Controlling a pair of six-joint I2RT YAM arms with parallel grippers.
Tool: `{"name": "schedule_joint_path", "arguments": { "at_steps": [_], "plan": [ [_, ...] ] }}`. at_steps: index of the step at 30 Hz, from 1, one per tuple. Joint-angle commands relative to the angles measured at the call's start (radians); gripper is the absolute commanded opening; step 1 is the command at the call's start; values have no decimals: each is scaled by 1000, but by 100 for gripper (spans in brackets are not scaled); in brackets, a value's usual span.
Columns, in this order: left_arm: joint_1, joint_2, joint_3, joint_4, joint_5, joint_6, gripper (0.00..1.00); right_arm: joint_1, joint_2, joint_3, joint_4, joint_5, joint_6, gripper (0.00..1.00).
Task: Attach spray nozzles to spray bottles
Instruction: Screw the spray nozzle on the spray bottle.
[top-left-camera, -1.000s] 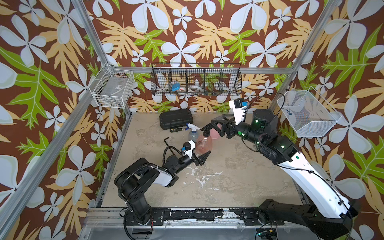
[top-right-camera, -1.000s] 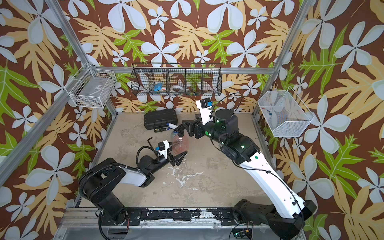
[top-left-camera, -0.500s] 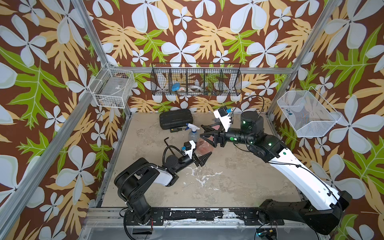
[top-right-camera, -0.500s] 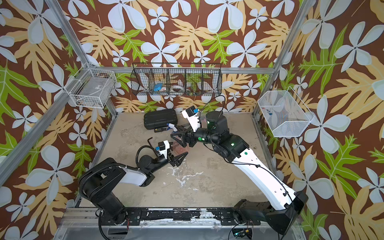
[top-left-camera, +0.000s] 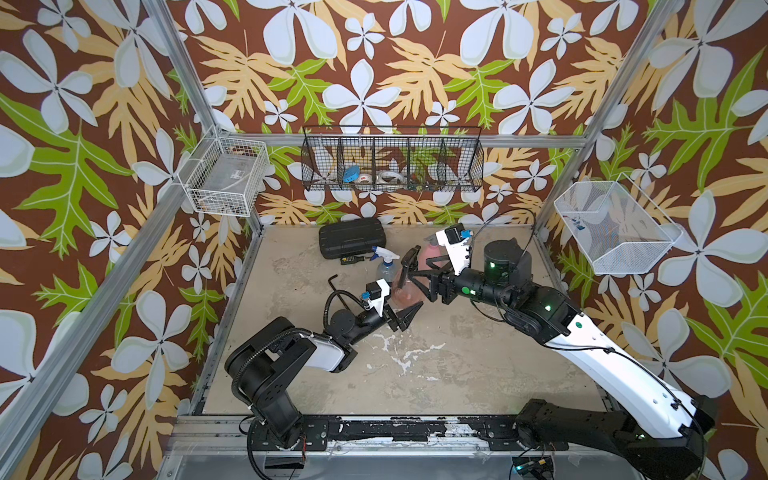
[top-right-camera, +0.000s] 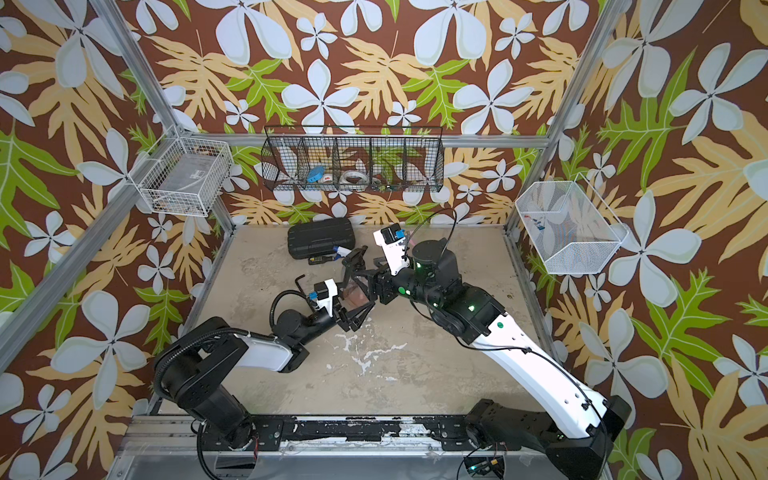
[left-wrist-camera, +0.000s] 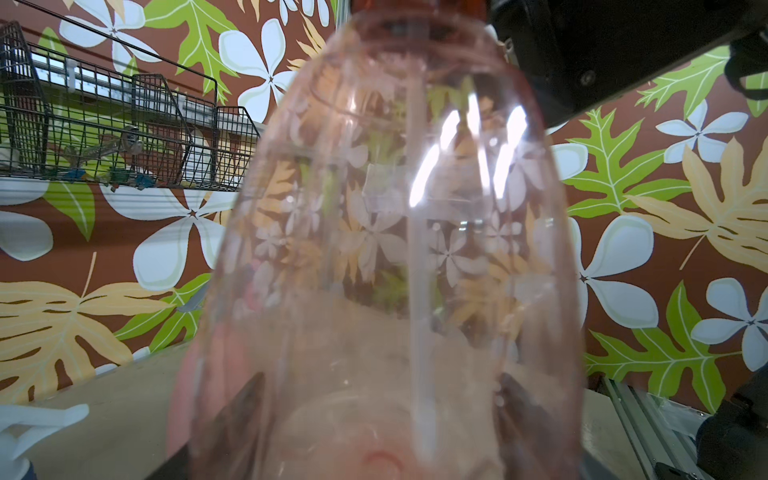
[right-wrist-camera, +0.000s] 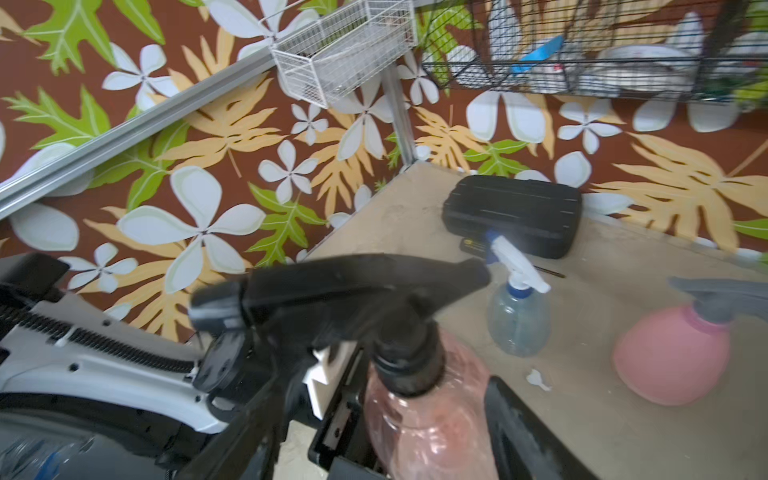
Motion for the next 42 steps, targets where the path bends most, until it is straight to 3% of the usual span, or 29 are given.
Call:
{"name": "schedule_joint_path", "arguments": {
  "at_steps": [1, 8, 14, 21, 24, 29, 33, 37, 42],
  "plan": [
    [3, -3, 7, 99, -9, 13, 57, 4, -20, -7, 17, 24, 25, 74],
    [2, -8, -2, 101, 3, 4, 57, 2, -67, 19, 26, 24, -45, 77],
    [2, -23, -13, 100, 48, -24, 57, -48, 87, 198, -89, -217, -238, 83],
    [11, -75, 2, 4, 172, -67, 58, -80, 202, 306, -171, -353, -343, 82],
    [17, -99, 14, -43, 217, -76, 58, -80, 223, 310, -170, -402, -332, 71],
    [30, -123, 27, -72, 247, -96, 58, -80, 198, 257, -108, -443, -291, 44],
    [33, -125, 37, -86, 251, -96, 58, -81, 181, 237, -95, -443, -278, 33],
    [33, -122, 44, -88, 244, -95, 58, -79, 172, 230, -103, -440, -278, 28],
    [33, -136, 44, -80, 202, -90, 57, -79, 167, 214, -113, -422, -287, 10]
  ]
}}
